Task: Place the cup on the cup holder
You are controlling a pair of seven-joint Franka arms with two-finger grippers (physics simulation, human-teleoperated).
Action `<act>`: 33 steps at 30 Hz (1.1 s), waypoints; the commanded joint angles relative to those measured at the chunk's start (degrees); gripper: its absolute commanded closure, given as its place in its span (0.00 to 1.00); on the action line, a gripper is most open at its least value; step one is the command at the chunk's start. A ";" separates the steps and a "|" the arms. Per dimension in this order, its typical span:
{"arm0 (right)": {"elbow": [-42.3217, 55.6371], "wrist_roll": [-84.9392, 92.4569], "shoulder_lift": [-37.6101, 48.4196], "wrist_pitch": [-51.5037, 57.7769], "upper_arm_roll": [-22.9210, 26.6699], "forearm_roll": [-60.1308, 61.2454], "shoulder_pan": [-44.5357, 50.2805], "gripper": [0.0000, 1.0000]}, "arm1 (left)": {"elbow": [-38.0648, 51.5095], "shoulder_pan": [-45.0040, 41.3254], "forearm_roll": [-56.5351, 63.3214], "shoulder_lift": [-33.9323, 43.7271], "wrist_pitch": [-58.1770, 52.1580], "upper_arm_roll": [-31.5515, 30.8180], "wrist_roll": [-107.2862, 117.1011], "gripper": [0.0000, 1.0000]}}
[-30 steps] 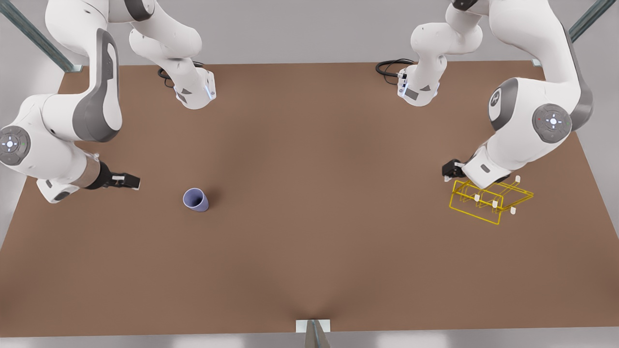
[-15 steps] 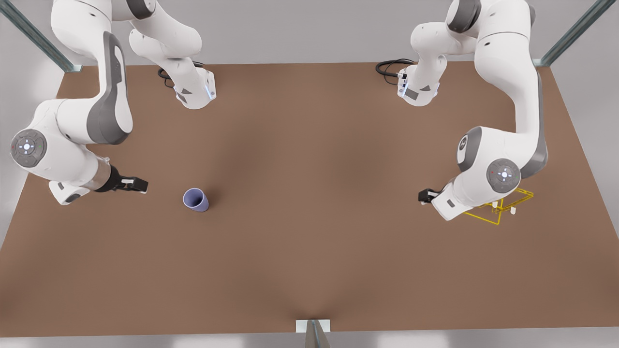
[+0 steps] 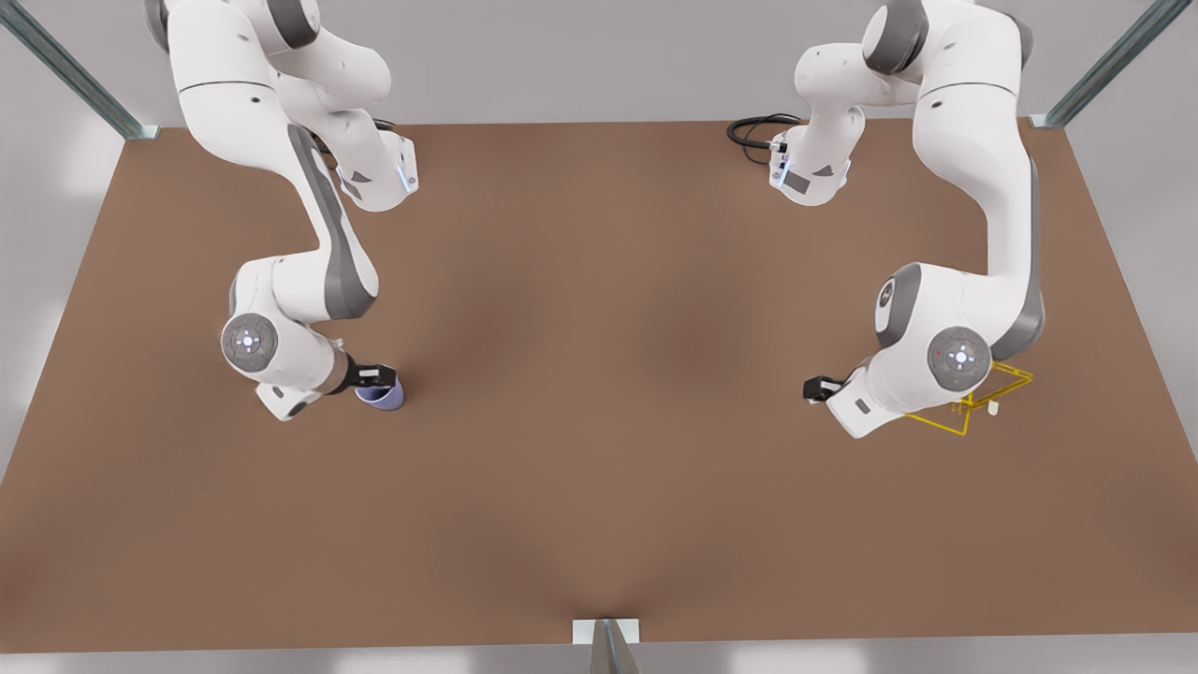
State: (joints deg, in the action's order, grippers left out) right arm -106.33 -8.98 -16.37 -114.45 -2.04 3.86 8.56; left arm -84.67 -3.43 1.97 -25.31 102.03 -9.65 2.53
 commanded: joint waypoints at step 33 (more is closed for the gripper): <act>-6.25 -2.53 -2.79 -9.39 -0.07 0.01 -2.40 0.00 | -1.38 -1.05 0.14 -0.96 0.63 0.07 1.78 0.00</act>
State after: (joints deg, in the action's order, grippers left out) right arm -112.58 -11.46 -19.95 -126.05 -2.12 3.87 6.12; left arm -86.10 -4.48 2.06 -26.32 102.63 -9.57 3.71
